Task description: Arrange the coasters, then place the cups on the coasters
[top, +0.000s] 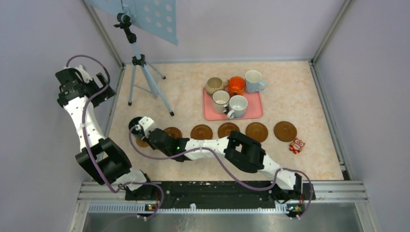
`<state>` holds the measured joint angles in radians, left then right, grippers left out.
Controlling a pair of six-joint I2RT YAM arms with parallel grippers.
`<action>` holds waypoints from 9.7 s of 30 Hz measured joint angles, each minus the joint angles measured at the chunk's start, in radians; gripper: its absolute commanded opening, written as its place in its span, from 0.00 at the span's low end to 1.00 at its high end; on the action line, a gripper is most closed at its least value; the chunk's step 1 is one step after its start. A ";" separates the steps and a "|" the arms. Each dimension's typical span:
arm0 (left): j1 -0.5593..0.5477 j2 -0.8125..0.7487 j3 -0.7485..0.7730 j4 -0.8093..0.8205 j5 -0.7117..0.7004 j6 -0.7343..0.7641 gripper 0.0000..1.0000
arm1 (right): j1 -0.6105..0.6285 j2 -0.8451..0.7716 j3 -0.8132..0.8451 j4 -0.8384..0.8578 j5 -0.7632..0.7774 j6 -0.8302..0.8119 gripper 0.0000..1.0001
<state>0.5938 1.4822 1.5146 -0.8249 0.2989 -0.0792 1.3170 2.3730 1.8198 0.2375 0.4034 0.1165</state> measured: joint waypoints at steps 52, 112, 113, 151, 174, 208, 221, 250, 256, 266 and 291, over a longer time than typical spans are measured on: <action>0.061 0.002 0.039 0.010 0.028 -0.001 0.99 | 0.026 0.058 0.003 0.053 0.020 0.003 0.33; 0.065 -0.030 -0.021 0.012 0.157 0.055 0.99 | -0.017 -0.077 -0.127 0.049 -0.065 -0.026 0.24; 0.065 -0.030 -0.021 0.012 0.157 0.055 0.99 | -0.017 -0.073 -0.121 0.043 -0.066 -0.026 0.25; 0.057 -0.044 -0.058 -0.071 0.209 0.315 0.99 | -0.191 -0.407 -0.283 -0.104 -0.354 -0.074 0.81; 0.045 -0.163 -0.145 -0.051 0.206 0.327 0.99 | -1.040 -0.949 -0.615 -0.597 -0.703 -0.206 0.76; 0.044 -0.204 -0.145 -0.068 0.113 0.321 0.99 | -1.250 -0.343 -0.260 -0.626 -0.841 -0.603 0.26; 0.044 -0.196 -0.145 -0.065 0.116 0.308 0.99 | -1.250 -0.387 -0.346 -0.541 -0.842 -0.610 0.00; 0.044 -0.182 -0.190 0.010 0.185 0.190 0.99 | -0.956 -0.855 -0.430 -0.536 -0.637 -0.305 0.00; 0.044 -0.220 -0.207 0.012 0.192 0.182 0.99 | -0.747 -0.888 -0.428 -0.551 -0.557 -0.264 0.00; 0.044 -0.238 -0.228 0.013 0.203 0.178 0.99 | -0.463 -0.818 -0.431 -0.496 -0.436 -0.173 0.00; 0.044 -0.257 -0.248 0.047 0.232 0.146 0.99 | -0.131 -0.455 -0.299 -0.416 -0.179 0.013 0.00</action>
<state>0.6376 1.2255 1.2671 -0.7776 0.5304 0.0669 1.1862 1.9182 1.5208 -0.1787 0.2241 0.1295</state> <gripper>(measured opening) 0.987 0.181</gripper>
